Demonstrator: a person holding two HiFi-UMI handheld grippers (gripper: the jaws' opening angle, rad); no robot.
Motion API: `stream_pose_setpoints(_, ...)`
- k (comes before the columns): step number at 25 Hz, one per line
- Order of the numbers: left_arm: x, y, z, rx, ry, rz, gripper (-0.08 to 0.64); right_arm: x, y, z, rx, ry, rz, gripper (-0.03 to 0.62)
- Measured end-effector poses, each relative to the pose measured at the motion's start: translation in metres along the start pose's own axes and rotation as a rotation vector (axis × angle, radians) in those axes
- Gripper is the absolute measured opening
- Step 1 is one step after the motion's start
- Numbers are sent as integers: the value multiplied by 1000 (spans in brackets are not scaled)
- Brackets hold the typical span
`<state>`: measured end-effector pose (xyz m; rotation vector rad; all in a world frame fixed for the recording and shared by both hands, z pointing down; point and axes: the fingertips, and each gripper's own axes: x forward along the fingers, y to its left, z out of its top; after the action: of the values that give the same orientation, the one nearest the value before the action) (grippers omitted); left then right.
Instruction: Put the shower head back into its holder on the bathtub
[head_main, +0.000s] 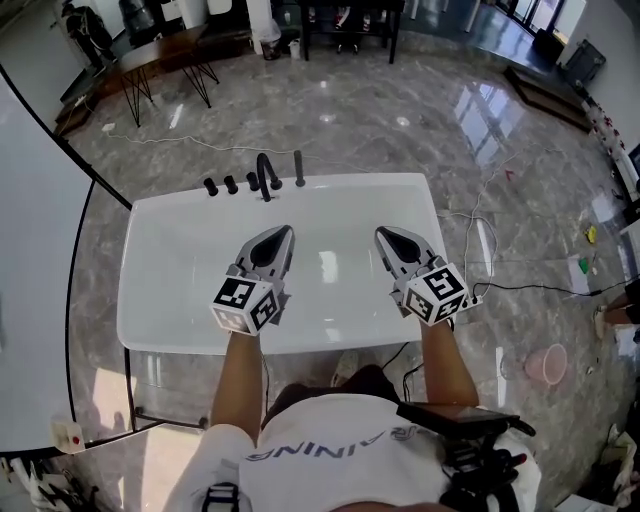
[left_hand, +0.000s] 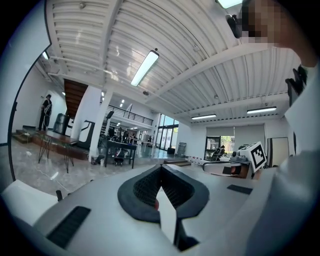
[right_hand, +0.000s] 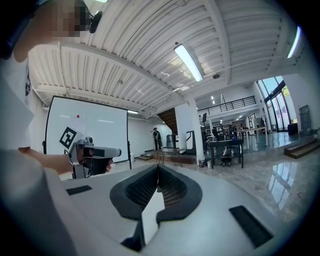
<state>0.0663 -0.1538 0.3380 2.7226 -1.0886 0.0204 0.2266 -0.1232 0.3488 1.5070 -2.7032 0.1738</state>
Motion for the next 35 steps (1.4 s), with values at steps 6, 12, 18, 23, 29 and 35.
stream_pose_setpoints(6, -62, 1, 7, -3, -22, -15, 14, -6, 60, 13, -19, -8, -15, 12)
stream_pose_setpoints(12, -120, -12, 11, -2, -41, -32, 14, -25, 115, 24, -46, -25, -30, 12)
stream_pose_setpoints(18, -170, -21, 17, -5, -54, -39, 14, -43, 161, 34, -59, -34, -44, 12)
stream_pose_setpoints(23, -163, -62, 32, -27, -57, -19, 14, -79, 144, 56, -54, -27, -33, 12)
stream_pose_setpoints(29, -168, -69, 26, -61, -74, 18, 14, -80, 146, 60, -80, -24, 3, 12)
stream_pose_setpoints(35, -167, -86, 15, -42, -79, 40, 14, -96, 140, 50, -66, -54, 22, 12)
